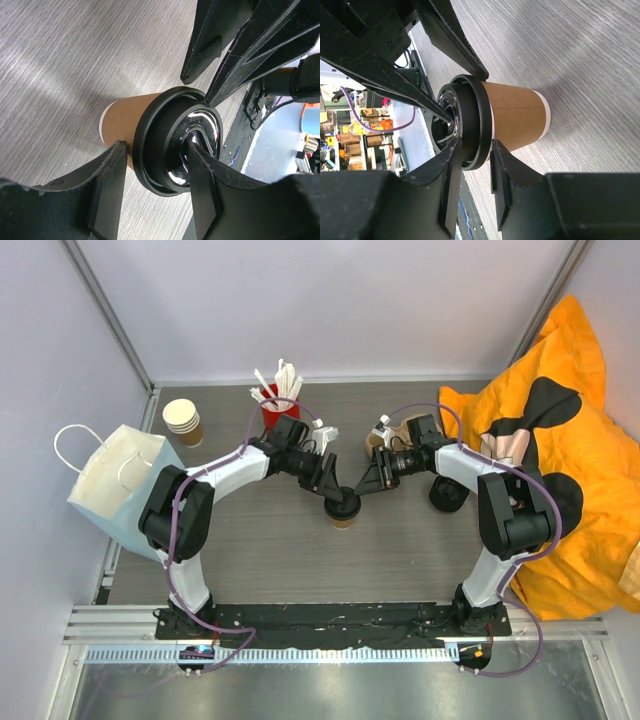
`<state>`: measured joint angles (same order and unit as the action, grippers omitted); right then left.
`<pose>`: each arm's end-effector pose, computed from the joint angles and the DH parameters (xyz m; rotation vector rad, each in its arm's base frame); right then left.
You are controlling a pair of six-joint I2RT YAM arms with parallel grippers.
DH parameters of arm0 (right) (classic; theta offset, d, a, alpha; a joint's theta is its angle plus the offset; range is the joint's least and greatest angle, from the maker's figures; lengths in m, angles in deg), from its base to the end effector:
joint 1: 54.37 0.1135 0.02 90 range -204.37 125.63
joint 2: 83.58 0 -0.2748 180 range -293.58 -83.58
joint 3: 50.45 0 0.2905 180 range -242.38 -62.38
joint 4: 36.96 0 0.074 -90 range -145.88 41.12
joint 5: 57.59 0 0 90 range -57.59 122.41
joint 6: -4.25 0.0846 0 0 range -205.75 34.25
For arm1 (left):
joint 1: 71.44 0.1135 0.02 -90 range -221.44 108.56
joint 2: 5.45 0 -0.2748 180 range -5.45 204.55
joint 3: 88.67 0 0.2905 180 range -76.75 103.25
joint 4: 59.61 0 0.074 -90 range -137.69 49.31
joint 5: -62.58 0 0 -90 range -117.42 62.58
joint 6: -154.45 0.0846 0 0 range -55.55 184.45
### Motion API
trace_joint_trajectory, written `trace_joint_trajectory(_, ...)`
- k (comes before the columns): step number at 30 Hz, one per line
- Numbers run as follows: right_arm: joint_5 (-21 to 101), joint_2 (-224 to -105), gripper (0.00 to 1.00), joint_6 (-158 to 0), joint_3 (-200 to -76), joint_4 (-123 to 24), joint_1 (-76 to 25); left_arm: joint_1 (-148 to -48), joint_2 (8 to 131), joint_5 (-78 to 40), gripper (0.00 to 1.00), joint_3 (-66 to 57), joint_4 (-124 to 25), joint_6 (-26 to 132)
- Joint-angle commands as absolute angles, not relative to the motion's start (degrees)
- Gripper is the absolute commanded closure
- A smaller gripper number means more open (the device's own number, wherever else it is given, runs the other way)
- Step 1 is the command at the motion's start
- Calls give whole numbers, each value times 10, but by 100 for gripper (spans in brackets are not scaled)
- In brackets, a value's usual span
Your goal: Pack the takeout coffee
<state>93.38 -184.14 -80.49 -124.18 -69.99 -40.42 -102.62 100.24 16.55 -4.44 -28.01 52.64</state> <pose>0.3581 0.1652 0.1530 -0.5624 2.3694 1.5041 0.3509 -0.2810 0.1640 0.7639 2.4427 -1.2632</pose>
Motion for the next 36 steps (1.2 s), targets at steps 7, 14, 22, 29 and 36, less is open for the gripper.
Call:
trace_joint_trajectory(7,945,-1838,63,-787,-1224,-681,-409,-1029,1019,63,48,-71,-261,560)
trace_joint_trajectory(14,950,-1836,62,-776,-1219,-671,-411,-1029,1019,62,48,-71,-262,559)
trace_joint_trajectory(22,946,-1841,67,-772,-1214,-666,-412,-1030,1019,62,48,-71,-262,559)
trace_joint_trajectory(29,952,-1841,71,-765,-1207,-656,-411,-1030,1017,63,48,-71,-262,560)
trace_joint_trajectory(36,959,-1835,69,-758,-1208,-651,-413,-1030,1018,62,48,-71,-262,559)
